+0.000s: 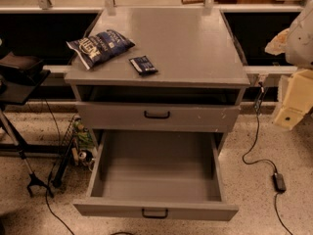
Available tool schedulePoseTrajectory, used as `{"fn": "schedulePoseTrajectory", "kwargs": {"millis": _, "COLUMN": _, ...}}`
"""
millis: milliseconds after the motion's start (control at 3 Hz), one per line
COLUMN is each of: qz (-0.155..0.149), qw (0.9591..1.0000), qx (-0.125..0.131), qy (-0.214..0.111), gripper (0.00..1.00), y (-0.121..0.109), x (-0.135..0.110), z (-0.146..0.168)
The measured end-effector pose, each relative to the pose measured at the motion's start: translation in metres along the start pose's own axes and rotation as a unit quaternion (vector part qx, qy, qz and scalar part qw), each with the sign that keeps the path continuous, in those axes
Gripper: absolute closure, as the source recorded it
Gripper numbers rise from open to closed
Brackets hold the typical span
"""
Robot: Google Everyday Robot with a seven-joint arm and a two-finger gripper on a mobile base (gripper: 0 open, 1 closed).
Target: Place blue chip bag into middle drawer
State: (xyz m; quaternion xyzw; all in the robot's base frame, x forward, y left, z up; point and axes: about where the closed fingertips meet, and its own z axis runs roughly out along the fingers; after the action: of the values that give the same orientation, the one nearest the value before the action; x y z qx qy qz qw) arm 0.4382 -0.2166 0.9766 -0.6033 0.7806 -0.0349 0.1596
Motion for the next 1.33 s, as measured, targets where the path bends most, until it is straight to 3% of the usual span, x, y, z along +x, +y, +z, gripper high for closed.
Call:
{"fn": "schedulePoseTrajectory", "kwargs": {"millis": 333, "qz": 0.000, "qw": 1.0000, "qx": 0.000, "qy": 0.000, "gripper": 0.00, "y": 0.000, "x": 0.000, "z": 0.000}}
{"fn": "schedulePoseTrajectory", "kwargs": {"millis": 667, "qz": 0.019, "qw": 0.9995, "qx": 0.005, "qy": -0.026, "gripper": 0.00, "y": -0.011, "x": -0.010, "z": 0.000}}
{"fn": "schedulePoseTrajectory", "kwargs": {"millis": 1000, "qz": 0.051, "qw": 0.9946, "qx": 0.019, "qy": -0.089, "gripper": 0.00, "y": -0.039, "x": -0.043, "z": 0.003}}
{"fn": "schedulePoseTrajectory", "kwargs": {"millis": 1333, "qz": 0.085, "qw": 0.9807, "qx": 0.035, "qy": -0.172, "gripper": 0.00, "y": -0.068, "x": -0.106, "z": 0.003}}
